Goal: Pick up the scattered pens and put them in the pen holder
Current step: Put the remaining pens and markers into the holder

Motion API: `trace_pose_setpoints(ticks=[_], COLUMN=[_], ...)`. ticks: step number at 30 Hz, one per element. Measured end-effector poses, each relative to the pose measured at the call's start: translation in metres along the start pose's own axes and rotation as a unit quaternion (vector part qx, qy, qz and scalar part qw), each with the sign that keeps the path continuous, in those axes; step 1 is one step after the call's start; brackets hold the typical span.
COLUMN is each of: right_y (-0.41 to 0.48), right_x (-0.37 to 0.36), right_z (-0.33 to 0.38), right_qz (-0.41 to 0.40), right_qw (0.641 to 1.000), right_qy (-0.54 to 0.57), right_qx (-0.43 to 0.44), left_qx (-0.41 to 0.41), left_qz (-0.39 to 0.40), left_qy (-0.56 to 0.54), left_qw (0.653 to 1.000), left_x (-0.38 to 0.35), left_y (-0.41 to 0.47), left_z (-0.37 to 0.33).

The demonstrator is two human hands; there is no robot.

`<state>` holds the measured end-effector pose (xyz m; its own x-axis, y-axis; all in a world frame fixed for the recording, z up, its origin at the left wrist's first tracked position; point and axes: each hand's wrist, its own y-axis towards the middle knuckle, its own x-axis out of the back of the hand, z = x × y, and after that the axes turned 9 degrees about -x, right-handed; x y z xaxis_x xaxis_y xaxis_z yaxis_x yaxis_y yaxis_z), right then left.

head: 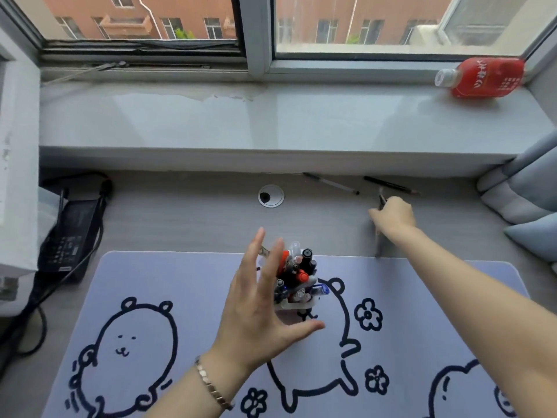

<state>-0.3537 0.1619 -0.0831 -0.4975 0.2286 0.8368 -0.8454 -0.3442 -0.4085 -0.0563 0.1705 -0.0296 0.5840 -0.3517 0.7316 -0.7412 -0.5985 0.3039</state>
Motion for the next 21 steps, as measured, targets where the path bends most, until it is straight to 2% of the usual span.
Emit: trace_pose_setpoints(ticks=[2, 6, 9, 13, 15, 19, 21], right_y=[-0.012, -0.051, -0.086, -0.117, -0.128, -0.145, -0.153], right_x=[0.015, 0.045, 0.057, 0.058, 0.056, 0.048, 0.043], right_z=[-0.005, -0.019, -0.038, -0.056, -0.06, -0.061, -0.059], right_qz=[-0.003, 0.014, 0.076, 0.118, 0.128, 0.153, 0.155], right_qw=[0.998, 0.98, 0.948, 0.917, 0.904, 0.888, 0.886], right_qy=[0.059, 0.178, 0.3, 0.38, 0.406, 0.431, 0.429], right_qx=[0.026, 0.082, 0.068, 0.036, 0.033, 0.058, 0.081], left_qx=[-0.037, 0.009, 0.026, 0.058, 0.046, -0.019, -0.021], left_qz=[-0.016, 0.016, -0.01, -0.047, -0.067, -0.091, -0.093], left_qy=[0.099, 0.23, 0.18, 0.066, 0.019, 0.019, 0.018], left_qw=[0.994, 0.973, 0.983, 0.995, 0.997, 0.996, 0.995], left_x=[-0.008, -0.02, -0.023, -0.019, -0.017, -0.019, -0.021], left_y=[0.011, 0.035, 0.038, 0.034, 0.033, 0.031, 0.03], left_z=[-0.009, -0.019, -0.018, -0.016, -0.016, -0.014, -0.012])
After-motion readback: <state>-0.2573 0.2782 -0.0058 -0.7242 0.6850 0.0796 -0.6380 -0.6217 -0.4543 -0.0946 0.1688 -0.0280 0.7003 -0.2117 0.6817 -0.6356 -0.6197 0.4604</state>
